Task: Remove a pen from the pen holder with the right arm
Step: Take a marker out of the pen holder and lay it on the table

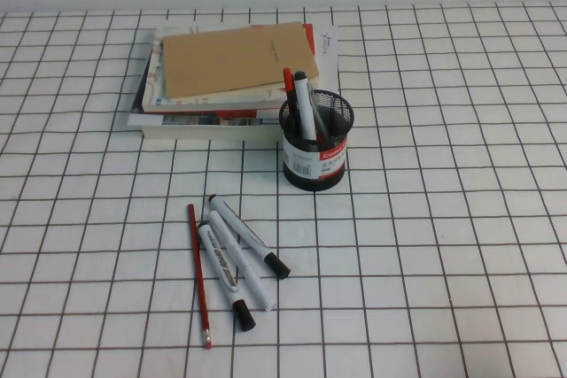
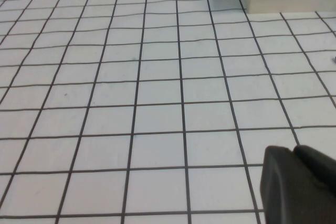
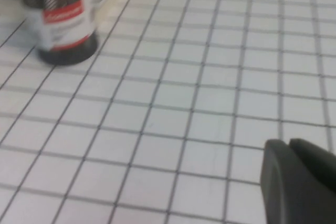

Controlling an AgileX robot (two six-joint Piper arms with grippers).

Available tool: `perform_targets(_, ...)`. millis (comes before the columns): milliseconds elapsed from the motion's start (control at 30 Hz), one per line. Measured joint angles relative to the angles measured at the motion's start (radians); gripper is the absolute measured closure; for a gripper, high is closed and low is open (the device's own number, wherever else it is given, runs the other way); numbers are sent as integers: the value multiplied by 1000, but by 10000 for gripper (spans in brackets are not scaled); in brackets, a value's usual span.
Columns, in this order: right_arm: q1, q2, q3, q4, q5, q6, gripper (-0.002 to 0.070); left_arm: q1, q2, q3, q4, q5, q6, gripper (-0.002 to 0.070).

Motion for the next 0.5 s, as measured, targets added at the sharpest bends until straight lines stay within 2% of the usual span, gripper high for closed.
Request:
perform_targets(100, -117, -129, 117, 2, -131, 0, 692, 0, 0, 0, 0, 0, 0, 680)
perform_targets(267, -235, -326, 232, 2, -173, 2, 692, 0, 0, 0, 0, 0, 0, 680)
perform_targets(500, -259, -490, 237, 5, -41, 4, 692, 0, 0, 0, 0, 0, 0, 680)
